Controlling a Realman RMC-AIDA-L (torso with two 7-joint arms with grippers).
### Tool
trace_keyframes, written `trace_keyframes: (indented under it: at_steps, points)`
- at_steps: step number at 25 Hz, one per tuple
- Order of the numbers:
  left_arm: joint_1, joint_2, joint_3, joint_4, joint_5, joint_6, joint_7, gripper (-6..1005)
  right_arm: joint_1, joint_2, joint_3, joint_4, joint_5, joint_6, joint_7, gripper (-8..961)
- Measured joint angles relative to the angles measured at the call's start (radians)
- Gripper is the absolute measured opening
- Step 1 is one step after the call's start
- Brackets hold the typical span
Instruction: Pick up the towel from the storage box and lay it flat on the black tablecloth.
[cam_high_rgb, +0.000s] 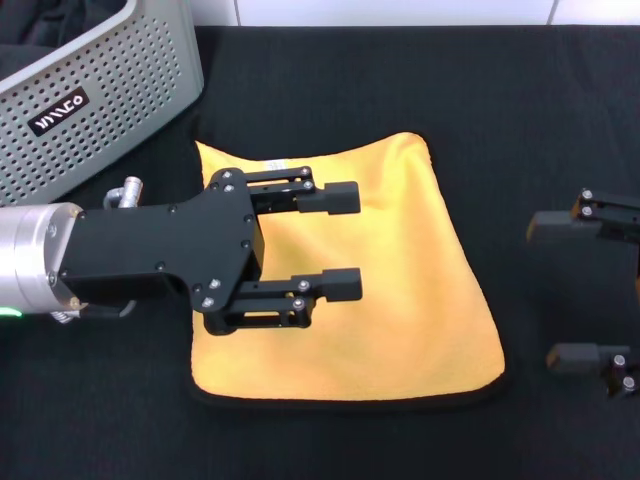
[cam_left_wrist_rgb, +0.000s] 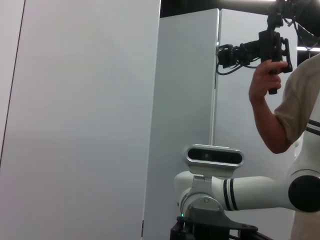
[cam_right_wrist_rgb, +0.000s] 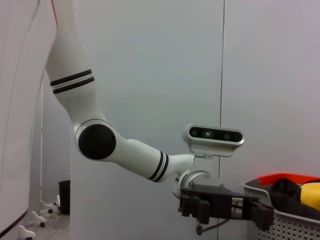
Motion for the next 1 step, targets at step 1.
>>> trace_keyframes:
  at_steps: [1]
  points:
    - [0.001, 0.000, 0.000, 0.000, 0.001, 0.000, 0.000, 663, -0.002, 0.001, -0.001, 0.004, 0.002, -0.002, 0.000, 875]
